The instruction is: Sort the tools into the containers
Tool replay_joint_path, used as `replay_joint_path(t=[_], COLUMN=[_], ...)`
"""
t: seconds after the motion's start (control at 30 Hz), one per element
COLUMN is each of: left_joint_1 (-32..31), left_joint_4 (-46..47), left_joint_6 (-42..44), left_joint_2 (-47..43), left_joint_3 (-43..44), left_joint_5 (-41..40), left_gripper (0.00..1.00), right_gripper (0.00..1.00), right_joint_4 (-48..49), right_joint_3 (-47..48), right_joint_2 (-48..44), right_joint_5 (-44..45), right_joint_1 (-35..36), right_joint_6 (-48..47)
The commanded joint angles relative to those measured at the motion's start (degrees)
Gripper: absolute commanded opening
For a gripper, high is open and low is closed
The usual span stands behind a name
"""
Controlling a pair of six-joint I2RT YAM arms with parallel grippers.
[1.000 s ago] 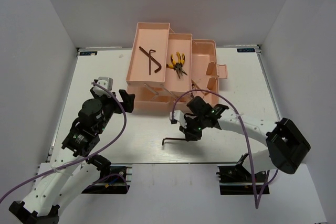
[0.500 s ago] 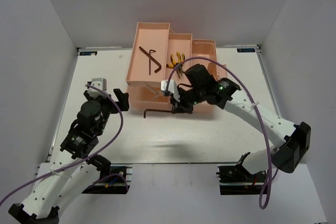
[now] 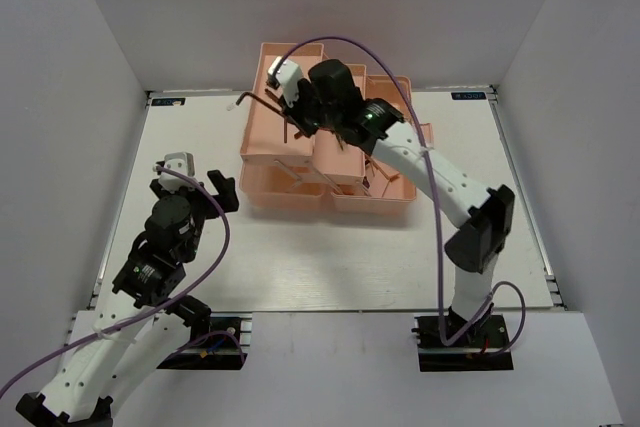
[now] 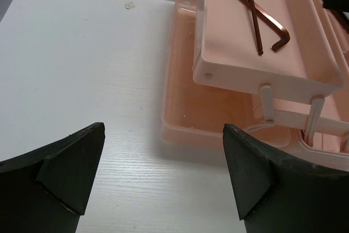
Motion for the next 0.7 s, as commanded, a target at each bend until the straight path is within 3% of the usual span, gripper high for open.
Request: replay_joint_path(t=[0.0, 0.17, 0.33, 0.43, 0.47, 0.53, 0.67], left_joint_1=[0.2, 0.2, 0.2, 0.2, 0.2, 0.2, 0.2], left_joint_4=[-1.3, -1.3, -0.8, -0.8, -0.8, -1.5, -5.1], left_joint_6=[-1.0, -1.0, -0.4, -0.4, -0.4, -1.2, -3.8], left_joint_2=[0.3, 0.3, 1.3, 2.0, 2.6, 2.6, 5.5], left_joint_3=[-0.3, -0.3, -0.3, -0.3, -0.3, 0.2, 1.5], left_joint_5=[-1.9, -1.9, -1.3, -1.3, -1.3, -2.5, -6.9], left_gripper=[0.99, 0.99, 0.99, 0.99, 0.99, 0.99, 0.99], right_gripper=[0.00, 0.00, 0.00, 0.41, 0.61, 0.66, 0.65], right_joint_4=[7.9, 8.7, 7.9, 6.6, 6.8, 7.8, 6.6], right_joint_3=[5.3, 6.8, 2.9, 1.8, 1.4, -0.4, 0.7], right_joint_2=[4.4, 10.2, 9.2, 7.8, 6.1, 4.5, 2.0], right_joint_5=[10.4, 15.5, 12.9, 7.0, 6.0, 2.6, -15.8], right_joint_1=[-0.7, -2.6, -4.0, -4.6, -5.1, -5.4, -6.7], right_joint_6=[6.7, 14.8, 18.4, 18.6, 18.7, 18.6, 15.8])
